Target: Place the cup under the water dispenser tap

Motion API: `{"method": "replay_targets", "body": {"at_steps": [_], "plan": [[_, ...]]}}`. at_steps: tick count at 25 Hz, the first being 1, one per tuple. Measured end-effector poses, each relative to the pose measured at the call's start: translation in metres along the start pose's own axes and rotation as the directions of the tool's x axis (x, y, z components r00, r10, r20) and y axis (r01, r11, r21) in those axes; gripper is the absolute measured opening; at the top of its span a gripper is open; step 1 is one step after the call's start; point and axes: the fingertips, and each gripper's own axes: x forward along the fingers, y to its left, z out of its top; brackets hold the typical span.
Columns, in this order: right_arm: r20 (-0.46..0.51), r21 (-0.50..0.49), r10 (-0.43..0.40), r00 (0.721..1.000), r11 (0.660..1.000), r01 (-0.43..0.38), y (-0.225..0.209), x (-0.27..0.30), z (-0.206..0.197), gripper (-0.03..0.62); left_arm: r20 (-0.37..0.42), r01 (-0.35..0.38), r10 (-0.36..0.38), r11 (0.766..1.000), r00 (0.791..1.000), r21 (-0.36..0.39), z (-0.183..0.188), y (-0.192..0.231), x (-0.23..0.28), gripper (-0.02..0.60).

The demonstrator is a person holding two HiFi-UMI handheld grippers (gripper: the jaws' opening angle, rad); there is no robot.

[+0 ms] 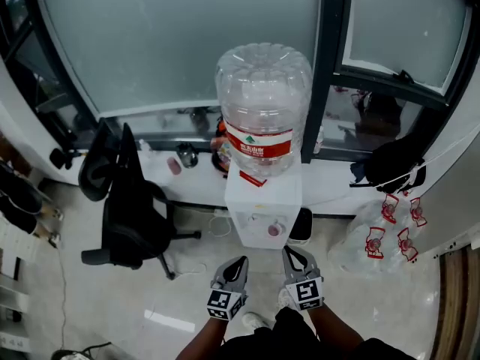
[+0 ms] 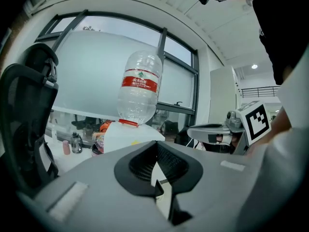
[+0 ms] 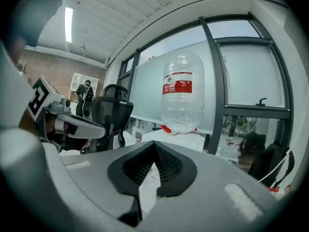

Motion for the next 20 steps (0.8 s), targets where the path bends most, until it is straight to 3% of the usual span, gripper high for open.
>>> {"method": "replay_targets", "body": {"at_steps": [9,20], "plan": [[0.026,-0.009,-0.029,0.999,1.000,0.029,-0.003,-0.010,0.023,0.002,0.027,0.036,-0.036,0.999,0.999,0.018,0.018,-0.013,-0.004,0.017],[0.064,-0.025,-0.031,0.997,0.999,0.033,0.000,-0.022,0.046,0.002,0.046,0.023,-0.025,0.999,0.999,0.030,0.023,-0.019,-0.015,0.017]]}}
